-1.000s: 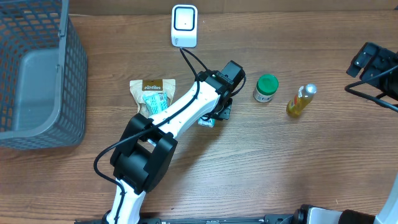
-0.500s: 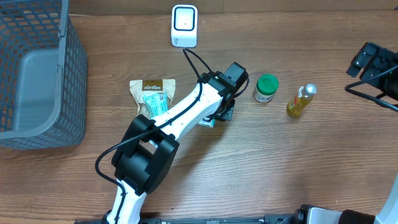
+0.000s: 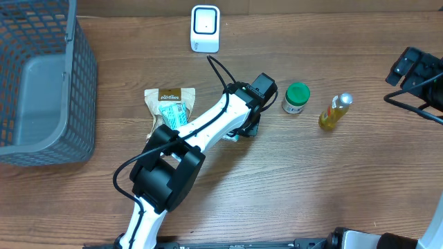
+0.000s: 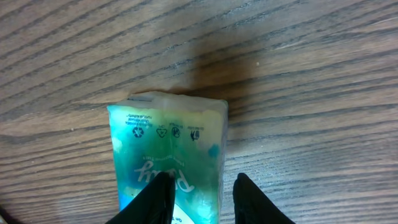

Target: Scan the item barcode

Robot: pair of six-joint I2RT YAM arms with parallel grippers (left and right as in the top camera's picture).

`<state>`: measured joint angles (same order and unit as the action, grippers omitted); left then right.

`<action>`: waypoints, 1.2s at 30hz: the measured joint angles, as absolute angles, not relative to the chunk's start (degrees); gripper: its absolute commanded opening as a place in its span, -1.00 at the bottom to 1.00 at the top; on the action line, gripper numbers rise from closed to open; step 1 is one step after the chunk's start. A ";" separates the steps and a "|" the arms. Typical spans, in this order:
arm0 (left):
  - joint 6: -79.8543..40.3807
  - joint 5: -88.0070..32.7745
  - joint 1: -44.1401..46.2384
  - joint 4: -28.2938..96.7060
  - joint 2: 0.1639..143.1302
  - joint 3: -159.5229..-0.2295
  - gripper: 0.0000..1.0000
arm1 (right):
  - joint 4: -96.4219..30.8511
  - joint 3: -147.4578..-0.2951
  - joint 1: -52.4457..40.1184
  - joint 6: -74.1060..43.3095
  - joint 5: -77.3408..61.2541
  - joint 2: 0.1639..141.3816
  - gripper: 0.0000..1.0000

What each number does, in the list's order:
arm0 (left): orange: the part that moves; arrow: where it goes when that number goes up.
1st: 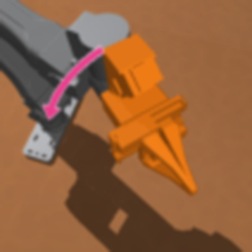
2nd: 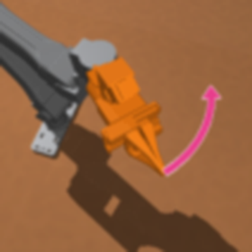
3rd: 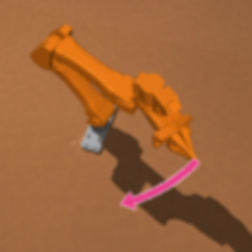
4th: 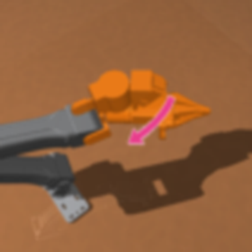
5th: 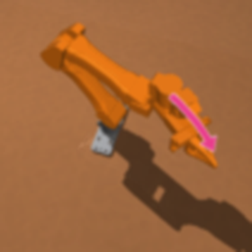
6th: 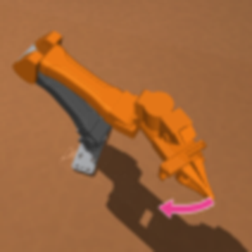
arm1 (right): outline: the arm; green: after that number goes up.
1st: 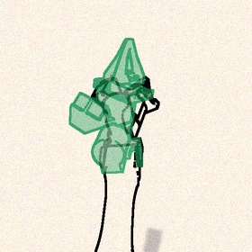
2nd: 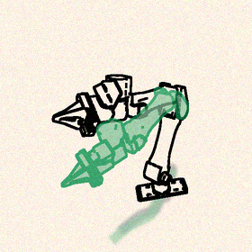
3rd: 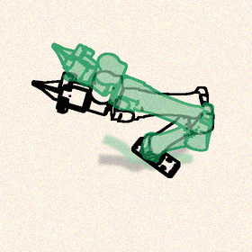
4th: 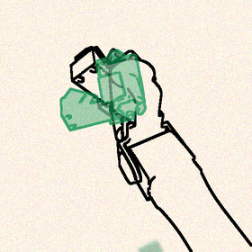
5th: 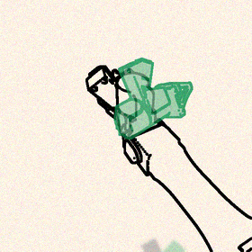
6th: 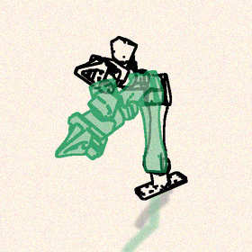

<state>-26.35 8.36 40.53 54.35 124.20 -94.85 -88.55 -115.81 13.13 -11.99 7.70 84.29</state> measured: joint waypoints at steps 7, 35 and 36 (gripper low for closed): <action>-26.35 8.73 40.53 54.06 125.08 -94.85 -0.38 | -88.58 -115.81 13.15 -11.94 7.73 84.29 1.00; -21.37 -12.71 32.27 55.90 122.58 -96.90 -0.92 | -88.55 -115.81 13.13 -11.97 7.73 84.29 1.00; -20.45 -16.03 31.22 55.92 121.36 -96.90 -0.92 | -88.55 -115.81 13.13 -11.94 7.73 84.29 1.00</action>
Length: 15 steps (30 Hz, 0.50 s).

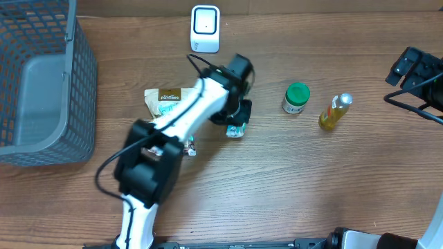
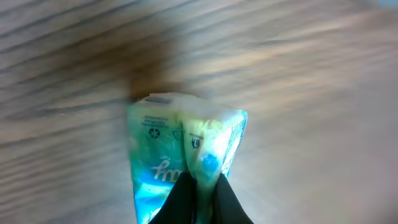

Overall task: Scan the item barcode
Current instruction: 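Carry the tissue pack up toward the white scanner with the left gripper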

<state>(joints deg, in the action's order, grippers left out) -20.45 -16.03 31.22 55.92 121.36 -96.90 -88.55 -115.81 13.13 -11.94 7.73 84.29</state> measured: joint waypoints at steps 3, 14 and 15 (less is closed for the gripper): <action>-16.78 -26.20 27.79 56.03 116.73 -96.90 -0.92 | -88.58 -115.81 13.13 -11.97 7.73 84.29 1.00; -6.26 -50.57 18.83 59.59 110.21 -97.58 -0.92 | -88.55 -115.81 13.13 -11.94 7.73 84.29 1.00; -5.87 -49.60 18.52 60.49 110.21 -97.58 -0.91 | -88.55 -115.81 13.13 -11.97 7.73 84.29 1.00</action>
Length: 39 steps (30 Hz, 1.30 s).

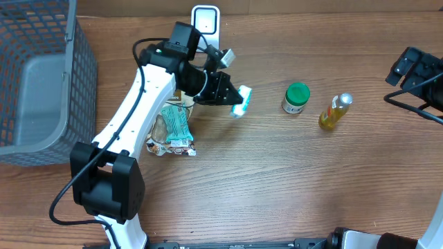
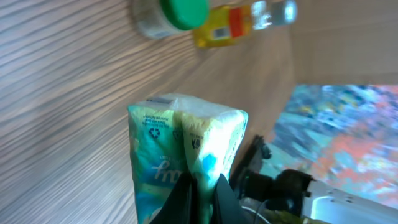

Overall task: Scan the item barcode
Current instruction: 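Carry the tissue pack up toward the white scanner with the left gripper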

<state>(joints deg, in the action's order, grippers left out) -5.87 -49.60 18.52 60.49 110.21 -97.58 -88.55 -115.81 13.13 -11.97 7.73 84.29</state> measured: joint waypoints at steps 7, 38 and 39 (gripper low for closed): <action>-6.44 -34.17 20.53 60.99 110.21 -94.43 -0.92 | -88.58 -115.81 13.13 -11.97 7.75 84.29 1.00; -19.33 -20.49 27.53 45.47 110.26 -80.66 -0.91 | -88.55 -115.81 13.13 -11.94 7.73 84.29 1.00; -19.31 -24.53 26.15 45.43 110.26 -81.97 -0.91 | -88.55 -115.81 13.13 -11.92 7.73 84.29 1.00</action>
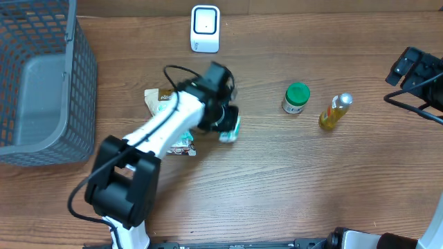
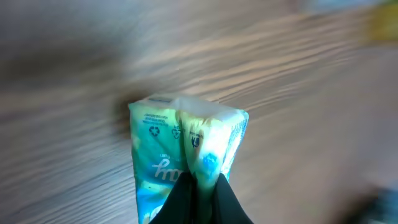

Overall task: Scan the item barcode
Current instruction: 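Carry the tissue pack up toward the white scanner with the left gripper, then hold the tissue pack under the white scanner with the left gripper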

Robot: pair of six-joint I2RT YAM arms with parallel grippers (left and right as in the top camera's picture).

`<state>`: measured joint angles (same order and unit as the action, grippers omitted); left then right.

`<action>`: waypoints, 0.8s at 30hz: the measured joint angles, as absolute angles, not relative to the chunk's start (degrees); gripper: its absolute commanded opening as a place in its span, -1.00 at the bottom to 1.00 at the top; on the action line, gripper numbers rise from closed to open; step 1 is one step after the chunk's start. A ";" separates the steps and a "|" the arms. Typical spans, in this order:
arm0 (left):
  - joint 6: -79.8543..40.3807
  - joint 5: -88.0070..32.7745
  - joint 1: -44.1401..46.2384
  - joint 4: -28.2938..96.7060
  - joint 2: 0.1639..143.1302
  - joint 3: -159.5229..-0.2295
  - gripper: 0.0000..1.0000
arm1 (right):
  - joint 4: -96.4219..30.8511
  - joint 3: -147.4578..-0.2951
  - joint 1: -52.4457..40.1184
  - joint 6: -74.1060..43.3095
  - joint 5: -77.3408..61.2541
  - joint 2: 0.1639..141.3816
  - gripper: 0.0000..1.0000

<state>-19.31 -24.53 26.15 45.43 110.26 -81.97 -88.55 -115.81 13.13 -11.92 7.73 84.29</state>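
Observation:
A teal and white tissue pack (image 2: 180, 149) is pinched between the fingers of my left gripper (image 2: 200, 186), which is shut on its folded side. In the overhead view the pack (image 1: 229, 126) hangs at the middle of the table, just right of a brown snack pouch (image 1: 168, 104). The white barcode scanner (image 1: 205, 28) stands at the back edge, well behind the pack. My left gripper (image 1: 223, 119) points down over the wood. Only the base of my right arm (image 1: 419, 72) shows at the far right; its fingers are out of view.
A grey mesh basket (image 1: 41, 83) fills the back left corner. A green-lidded jar (image 1: 296, 97) and a small yellow bottle (image 1: 335, 111) stand to the right of the pack. A second small packet (image 1: 181, 142) lies by the pouch.
My left gripper, still shut on the tissue pack, has moved from up near the scanner, tilted sideways, down and forward to the middle of the table, pointing at the wood.
First my left gripper stood open around the tissue pack lying on the table. It was then shut on the pack. Later it held the pack raised and turned sideways in front of the scanner. Now the pack is low over the table's middle, still gripped.

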 measured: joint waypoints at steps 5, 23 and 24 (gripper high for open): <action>-21.32 -42.61 19.09 45.32 110.26 -89.84 -0.92 | -88.55 -115.81 13.13 -11.97 7.73 84.29 1.00; -34.26 -39.22 10.98 36.64 110.39 -115.50 -0.92 | -88.53 -115.81 13.13 -11.97 7.73 84.29 1.00; -34.92 -37.82 10.98 36.34 110.50 -115.50 -0.91 | -88.58 -115.81 13.13 -11.94 7.73 84.29 1.00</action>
<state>-34.92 -37.82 10.98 36.34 110.50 -115.50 -88.58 -115.81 13.13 -11.94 7.73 84.29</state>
